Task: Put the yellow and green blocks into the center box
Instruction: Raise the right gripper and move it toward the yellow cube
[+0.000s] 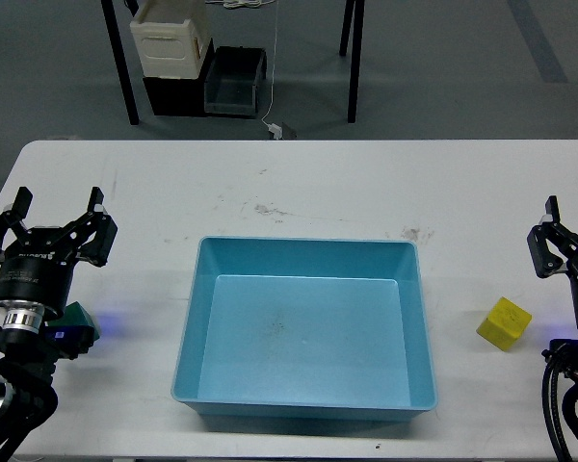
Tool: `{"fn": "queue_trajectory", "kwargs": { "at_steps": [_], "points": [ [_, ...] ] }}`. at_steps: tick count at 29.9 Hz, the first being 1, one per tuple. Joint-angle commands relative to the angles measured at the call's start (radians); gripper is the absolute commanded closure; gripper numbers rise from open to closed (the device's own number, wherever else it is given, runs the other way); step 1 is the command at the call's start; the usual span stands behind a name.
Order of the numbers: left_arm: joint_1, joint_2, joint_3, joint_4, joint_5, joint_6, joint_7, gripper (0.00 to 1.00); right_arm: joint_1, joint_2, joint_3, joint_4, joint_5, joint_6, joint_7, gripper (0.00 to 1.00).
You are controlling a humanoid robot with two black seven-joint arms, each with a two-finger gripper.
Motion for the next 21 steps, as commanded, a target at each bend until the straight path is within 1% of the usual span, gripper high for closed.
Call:
{"fn": "queue_trajectory", "kwargs": {
  "at_steps": [1, 9, 13, 15, 21],
  "points": [
    [0.0, 0.001, 0.0, 0.0, 0.0, -0.004, -0.003, 0.0, -0.002, 0.0, 0.001, -0.003, -0.002, -0.001, 0.008, 0.0],
    [-0.002, 0.002, 0.0, 0.0, 0.0, 0.002, 0.0, 0.0, -0.002, 0.0, 0.031, -0.006, -0.003, 0.009, 0.014, 0.0],
    [-0.002, 0.002, 0.0, 0.002, 0.0, 0.002, 0.0, 0.0, 0.023, 0.0, 0.047, -0.014, -0.046, 0.028, 0.015, 0.0],
    [-0.002, 0.002, 0.0, 0.002, 0.0, 0.003, 0.0, 0.0, 0.073, 0.0, 0.067, -0.015, -0.146, 0.028, 0.015, 0.0],
    [-0.002, 0.002, -0.008, 0.003, 0.0, 0.005, -0.001, 0.0, 0.259, -0.139, 0.133, -0.101, -0.607, 0.026, 0.026, 0.0]
  ]
}}
